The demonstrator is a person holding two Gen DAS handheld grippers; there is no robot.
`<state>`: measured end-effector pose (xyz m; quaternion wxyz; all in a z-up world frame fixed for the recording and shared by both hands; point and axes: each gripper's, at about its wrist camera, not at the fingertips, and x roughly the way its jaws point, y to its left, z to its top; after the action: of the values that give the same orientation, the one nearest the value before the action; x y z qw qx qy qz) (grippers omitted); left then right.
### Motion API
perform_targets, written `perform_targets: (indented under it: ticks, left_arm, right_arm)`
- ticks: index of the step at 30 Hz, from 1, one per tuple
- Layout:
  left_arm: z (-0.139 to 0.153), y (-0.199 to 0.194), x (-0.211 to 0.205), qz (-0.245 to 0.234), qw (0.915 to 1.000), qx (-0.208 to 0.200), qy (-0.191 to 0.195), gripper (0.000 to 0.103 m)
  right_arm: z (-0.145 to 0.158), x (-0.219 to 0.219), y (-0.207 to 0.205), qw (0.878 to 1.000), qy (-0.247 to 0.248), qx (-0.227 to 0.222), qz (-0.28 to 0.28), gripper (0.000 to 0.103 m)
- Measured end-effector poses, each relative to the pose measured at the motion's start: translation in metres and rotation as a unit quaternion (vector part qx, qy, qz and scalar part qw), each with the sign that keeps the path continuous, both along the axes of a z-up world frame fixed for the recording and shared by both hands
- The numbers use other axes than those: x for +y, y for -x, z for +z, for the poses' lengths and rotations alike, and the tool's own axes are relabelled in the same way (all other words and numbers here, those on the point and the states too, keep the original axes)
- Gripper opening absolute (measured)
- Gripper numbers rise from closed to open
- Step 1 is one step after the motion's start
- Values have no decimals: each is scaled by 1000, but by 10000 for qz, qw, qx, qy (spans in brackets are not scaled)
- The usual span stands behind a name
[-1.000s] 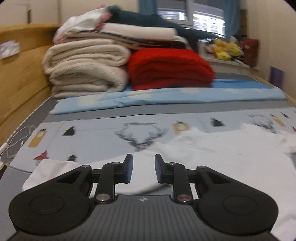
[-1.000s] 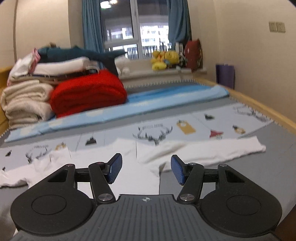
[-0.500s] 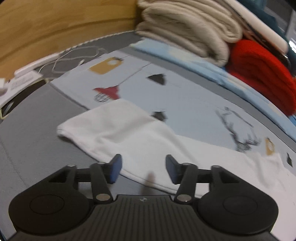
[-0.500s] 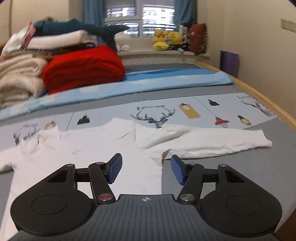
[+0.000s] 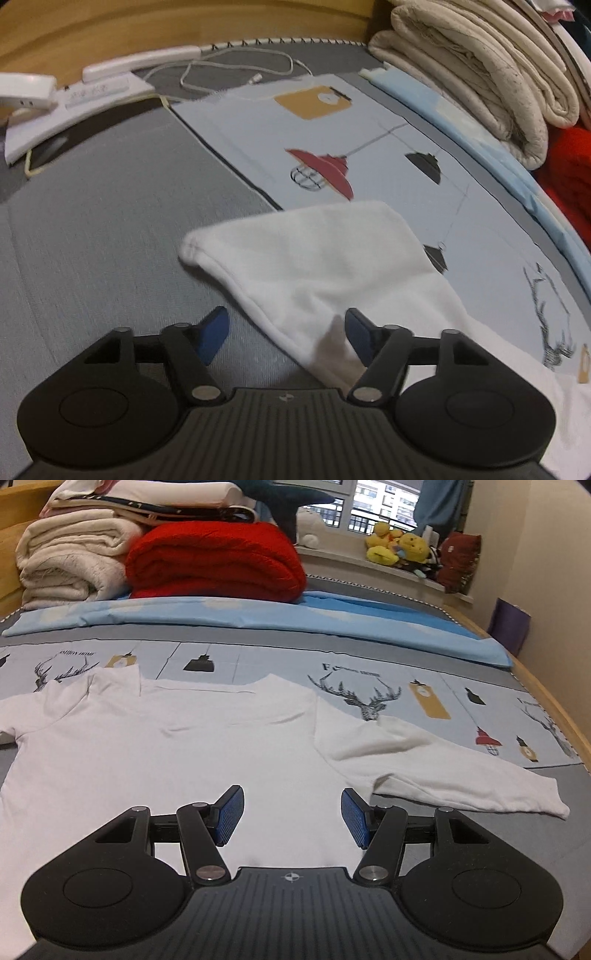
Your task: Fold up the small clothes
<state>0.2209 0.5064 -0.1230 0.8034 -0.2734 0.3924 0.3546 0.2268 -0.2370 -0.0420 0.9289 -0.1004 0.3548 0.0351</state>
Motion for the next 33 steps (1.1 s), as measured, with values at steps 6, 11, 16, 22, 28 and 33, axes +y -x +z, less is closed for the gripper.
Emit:
perform_targets:
  ticks: [6, 11, 16, 22, 28, 33]
  left_arm:
    - [19, -9, -12, 275, 9993, -29, -259, 4]
    - [68, -21, -54, 49, 9966, -590, -576, 4]
    - [99, -42, -128, -637, 9901, -901, -867, 4]
    - [110, -63, -235, -1745, 9756, -1010, -867, 4]
    - [109, -76, -344, -3171, 9352, -1535, 354, 5]
    - [106, -78, -388, -3803, 9084, -1576, 730, 34]
  right_arm:
    - [0, 16, 2, 9992, 111, -164, 339, 58]
    - [19, 42, -5, 9973, -298, -319, 597, 47]
    - [36, 90, -32, 9922, -654, -567, 900, 30]
    - [16, 122, -48, 9901, -816, -489, 1034, 25]
    - [-1, 116, -56, 9950, -833, 17, 543, 24]
    - [-11, 83, -59, 9918, -1165, 441, -278, 24]
